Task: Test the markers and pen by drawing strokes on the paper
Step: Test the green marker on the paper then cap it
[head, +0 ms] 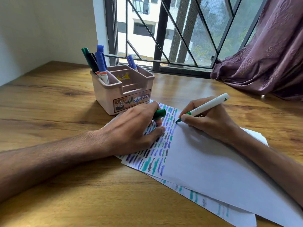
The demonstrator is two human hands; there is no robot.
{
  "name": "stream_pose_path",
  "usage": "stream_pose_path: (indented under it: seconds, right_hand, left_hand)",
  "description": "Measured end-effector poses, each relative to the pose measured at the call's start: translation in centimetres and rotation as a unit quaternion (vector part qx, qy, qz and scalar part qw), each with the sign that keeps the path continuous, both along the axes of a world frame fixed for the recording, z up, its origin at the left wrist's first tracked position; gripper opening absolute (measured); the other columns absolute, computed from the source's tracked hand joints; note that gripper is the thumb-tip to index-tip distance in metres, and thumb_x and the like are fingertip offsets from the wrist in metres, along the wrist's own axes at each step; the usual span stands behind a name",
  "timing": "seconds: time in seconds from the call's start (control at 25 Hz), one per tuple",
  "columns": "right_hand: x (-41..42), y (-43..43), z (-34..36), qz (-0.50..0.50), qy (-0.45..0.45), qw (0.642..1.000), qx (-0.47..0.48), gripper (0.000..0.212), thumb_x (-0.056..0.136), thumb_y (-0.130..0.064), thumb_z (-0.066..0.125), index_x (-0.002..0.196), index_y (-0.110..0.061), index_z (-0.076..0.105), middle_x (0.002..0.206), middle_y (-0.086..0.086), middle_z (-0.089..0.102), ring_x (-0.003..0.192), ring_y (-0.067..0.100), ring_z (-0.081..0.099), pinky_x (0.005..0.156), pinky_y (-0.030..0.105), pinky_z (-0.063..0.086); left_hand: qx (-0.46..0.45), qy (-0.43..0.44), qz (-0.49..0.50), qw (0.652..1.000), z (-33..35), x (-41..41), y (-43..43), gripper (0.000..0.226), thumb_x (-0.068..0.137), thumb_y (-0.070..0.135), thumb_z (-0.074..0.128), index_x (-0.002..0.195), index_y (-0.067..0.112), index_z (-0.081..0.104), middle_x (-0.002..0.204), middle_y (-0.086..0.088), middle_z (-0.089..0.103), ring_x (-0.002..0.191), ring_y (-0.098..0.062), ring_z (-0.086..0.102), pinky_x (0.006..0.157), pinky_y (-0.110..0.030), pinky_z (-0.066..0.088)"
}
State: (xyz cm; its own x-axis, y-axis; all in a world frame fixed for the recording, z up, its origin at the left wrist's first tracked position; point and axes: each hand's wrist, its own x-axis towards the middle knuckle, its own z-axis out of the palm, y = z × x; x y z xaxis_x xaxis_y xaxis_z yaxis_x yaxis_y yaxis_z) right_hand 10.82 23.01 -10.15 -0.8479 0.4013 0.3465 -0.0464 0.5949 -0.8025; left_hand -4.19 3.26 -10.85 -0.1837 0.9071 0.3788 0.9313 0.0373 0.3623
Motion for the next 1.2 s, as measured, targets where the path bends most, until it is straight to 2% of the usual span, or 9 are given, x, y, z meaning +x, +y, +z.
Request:
stream_pose_path:
  seconds: [0.2,0.4,0.88,1.04,1.2]
  right_hand:
    - [-0.11,0.08,0.0,-0.011,-0.005,1.0,0.002,0.008,0.085,0.012,0.073,0.077,0.01,0.071,0.049,0.013,0.059,0.035,0.011,0.043,0.037,0.018,0.031]
    - [-0.16,0.11,0.03,-0.016,-0.006,1.0,0.006,0.008,0.086,0.008,0.074,0.078,0.01,0.071,0.052,0.016,0.059,0.035,0.011,0.045,0.038,0.019,0.033]
    - [-0.18,0.23,-0.04,-0.041,-0.002,0.999,0.011,0.01,0.086,0.004,0.076,0.078,0.007,0.072,0.051,0.01,0.06,0.036,0.009,0.045,0.038,0.021,0.033]
    - [-0.07,0.24,-0.04,-0.011,-0.003,1.0,0.013,0.009,0.086,0.008,0.075,0.079,0.011,0.071,0.052,0.012,0.06,0.036,0.01,0.045,0.037,0.019,0.033]
    - [-0.07,0.39,-0.16,-0.002,-0.005,1.0,0.016,0.009,0.085,0.009,0.075,0.077,0.011,0.071,0.049,0.007,0.059,0.036,0.009,0.045,0.038,0.017,0.033]
  left_hand:
    - [0.006,0.001,0.001,1.0,-0.11,-0.06,0.0,0.024,0.094,0.048,0.06,0.1,0.028,0.05,0.094,0.013,0.059,0.086,-0.006,0.057,0.076,-0.035,0.051]
    - [0.003,0.003,0.0,1.0,-0.12,-0.12,-0.02,0.025,0.093,0.049,0.059,0.1,0.027,0.05,0.095,0.012,0.06,0.087,-0.008,0.058,0.077,-0.037,0.052]
    - [-0.005,0.006,0.004,1.0,-0.11,-0.13,0.0,0.026,0.093,0.05,0.058,0.102,0.027,0.051,0.096,0.011,0.06,0.086,-0.008,0.058,0.076,-0.037,0.053]
    - [-0.007,0.008,0.006,1.0,-0.08,-0.09,0.0,0.026,0.093,0.051,0.058,0.102,0.027,0.05,0.096,0.012,0.059,0.086,-0.007,0.057,0.076,-0.036,0.052]
    - [-0.01,0.007,0.006,1.0,-0.14,-0.02,-0.03,0.027,0.092,0.052,0.056,0.103,0.028,0.05,0.096,0.012,0.059,0.087,-0.007,0.057,0.076,-0.036,0.052]
